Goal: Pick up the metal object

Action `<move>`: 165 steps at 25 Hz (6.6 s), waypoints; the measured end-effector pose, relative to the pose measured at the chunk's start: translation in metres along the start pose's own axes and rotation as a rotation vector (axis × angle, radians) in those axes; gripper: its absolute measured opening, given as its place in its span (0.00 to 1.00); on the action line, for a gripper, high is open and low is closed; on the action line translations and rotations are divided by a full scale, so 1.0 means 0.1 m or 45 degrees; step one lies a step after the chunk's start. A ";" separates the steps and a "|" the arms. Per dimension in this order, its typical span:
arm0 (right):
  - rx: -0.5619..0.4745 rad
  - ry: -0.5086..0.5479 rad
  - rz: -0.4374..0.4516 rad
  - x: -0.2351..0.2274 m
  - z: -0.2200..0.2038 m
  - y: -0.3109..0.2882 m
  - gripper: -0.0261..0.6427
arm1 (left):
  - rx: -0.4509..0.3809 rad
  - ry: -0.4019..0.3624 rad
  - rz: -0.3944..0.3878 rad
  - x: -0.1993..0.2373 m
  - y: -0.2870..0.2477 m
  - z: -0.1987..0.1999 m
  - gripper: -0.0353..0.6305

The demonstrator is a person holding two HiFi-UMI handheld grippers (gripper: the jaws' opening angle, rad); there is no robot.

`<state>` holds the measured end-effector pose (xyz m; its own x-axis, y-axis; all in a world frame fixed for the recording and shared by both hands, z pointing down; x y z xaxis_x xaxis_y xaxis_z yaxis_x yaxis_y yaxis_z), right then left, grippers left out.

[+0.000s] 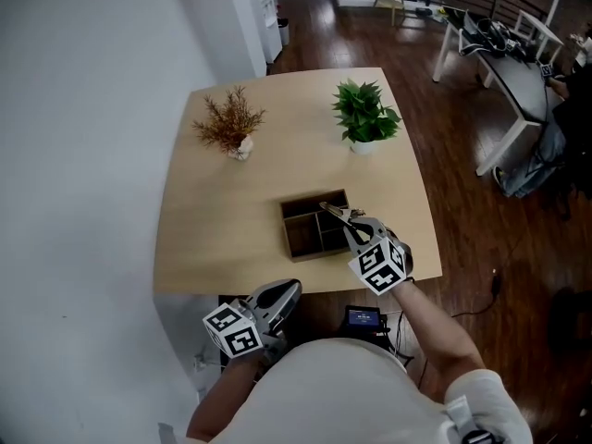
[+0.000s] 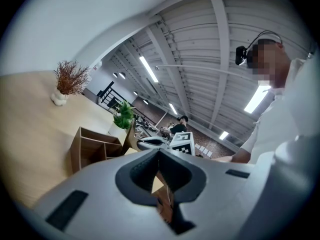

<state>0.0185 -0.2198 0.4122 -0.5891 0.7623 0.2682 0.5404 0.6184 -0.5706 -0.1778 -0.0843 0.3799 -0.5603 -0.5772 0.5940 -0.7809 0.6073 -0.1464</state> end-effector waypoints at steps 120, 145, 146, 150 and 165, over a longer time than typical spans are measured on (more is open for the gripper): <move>0.032 0.099 0.215 0.08 0.03 -0.26 0.05 | -0.049 0.004 0.075 -0.35 0.32 0.31 0.05; 0.150 0.066 0.232 0.04 -0.16 -0.58 0.12 | -0.032 0.021 0.065 -0.36 0.26 0.27 0.05; 0.148 0.057 0.227 0.04 -0.16 -0.59 0.12 | -0.031 0.020 0.063 -0.36 0.26 0.27 0.05; 0.125 0.059 0.200 0.01 -0.12 -0.56 0.19 | -0.032 0.021 0.053 -0.36 0.25 0.28 0.05; -0.001 -0.050 0.064 -0.01 0.16 -0.01 0.22 | -0.026 0.008 -0.011 -0.32 0.21 0.34 0.05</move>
<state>0.0091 -0.2245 0.4003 -0.5844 0.7842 0.2085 0.5702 0.5797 -0.5821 -0.1861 -0.0716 0.3306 -0.5516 -0.5793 0.6001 -0.7799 0.6134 -0.1246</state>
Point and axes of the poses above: the fingertips, and each gripper's own axes: y backward along the fingers, x to its left, z out of its top, the point moved 7 cm from there along y, backward along the fingers, and after that the axes turned 2 degrees about z, right-handed, at the moved point
